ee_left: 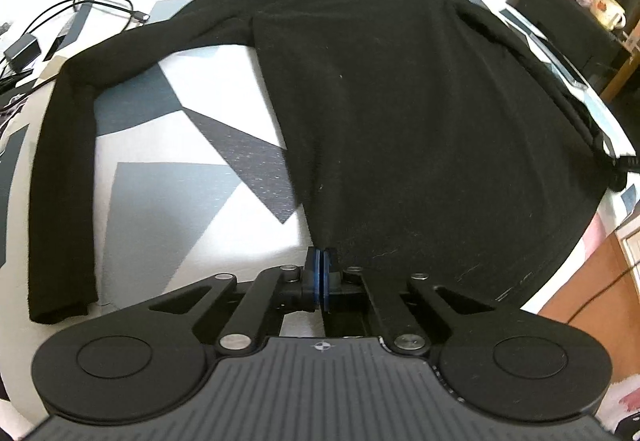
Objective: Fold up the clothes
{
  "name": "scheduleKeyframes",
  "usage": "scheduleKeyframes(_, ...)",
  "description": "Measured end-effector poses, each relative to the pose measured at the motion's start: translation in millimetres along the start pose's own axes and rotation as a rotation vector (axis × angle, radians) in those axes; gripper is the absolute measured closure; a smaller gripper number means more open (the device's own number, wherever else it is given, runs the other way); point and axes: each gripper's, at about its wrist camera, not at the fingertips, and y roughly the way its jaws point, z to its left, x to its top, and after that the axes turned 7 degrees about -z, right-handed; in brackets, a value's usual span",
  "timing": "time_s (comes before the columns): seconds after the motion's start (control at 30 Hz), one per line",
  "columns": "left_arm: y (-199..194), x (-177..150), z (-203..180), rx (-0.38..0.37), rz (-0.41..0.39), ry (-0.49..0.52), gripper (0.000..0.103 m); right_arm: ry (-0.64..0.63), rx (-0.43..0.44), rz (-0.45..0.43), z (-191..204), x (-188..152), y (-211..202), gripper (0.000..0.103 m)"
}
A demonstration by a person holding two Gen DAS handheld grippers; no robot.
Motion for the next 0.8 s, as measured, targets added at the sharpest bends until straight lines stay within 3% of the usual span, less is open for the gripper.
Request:
scheduleKeyframes(0.2,-10,-4,12,-0.07,0.007,-0.006,0.101,-0.047,-0.007,0.042,7,-18,-19,0.096)
scheduleKeyframes(0.3,-7,-8,14,-0.069,0.037,-0.011,0.094,-0.037,-0.023,0.063,10,-18,-24,0.092)
scheduleKeyframes(0.37,-11,-7,23,-0.041,0.032,-0.045,0.066,-0.004,0.004,0.073,13,-11,-33,0.08)
scheduleKeyframes(0.43,-27,-4,37,0.011,-0.027,-0.081,0.044,0.018,0.064,0.022,21,5,-51,0.074)
scheduleKeyframes(0.47,-36,-3,46,0.05,-0.065,-0.093,0.038,0.019,0.088,-0.012,26,15,-61,0.071)
scheduleKeyframes(0.57,-54,-3,72,0.173,-0.127,-0.124,0.037,0.046,0.175,-0.11,39,52,-88,0.068)
scheduleKeyframes(0.67,-55,-6,99,0.281,-0.113,-0.165,0.037,0.099,0.269,-0.203,52,94,-113,0.057)
scheduleKeyframes(0.8,-44,-15,111,0.329,-0.082,-0.186,0.037,0.137,0.393,-0.329,75,147,-142,0.042)
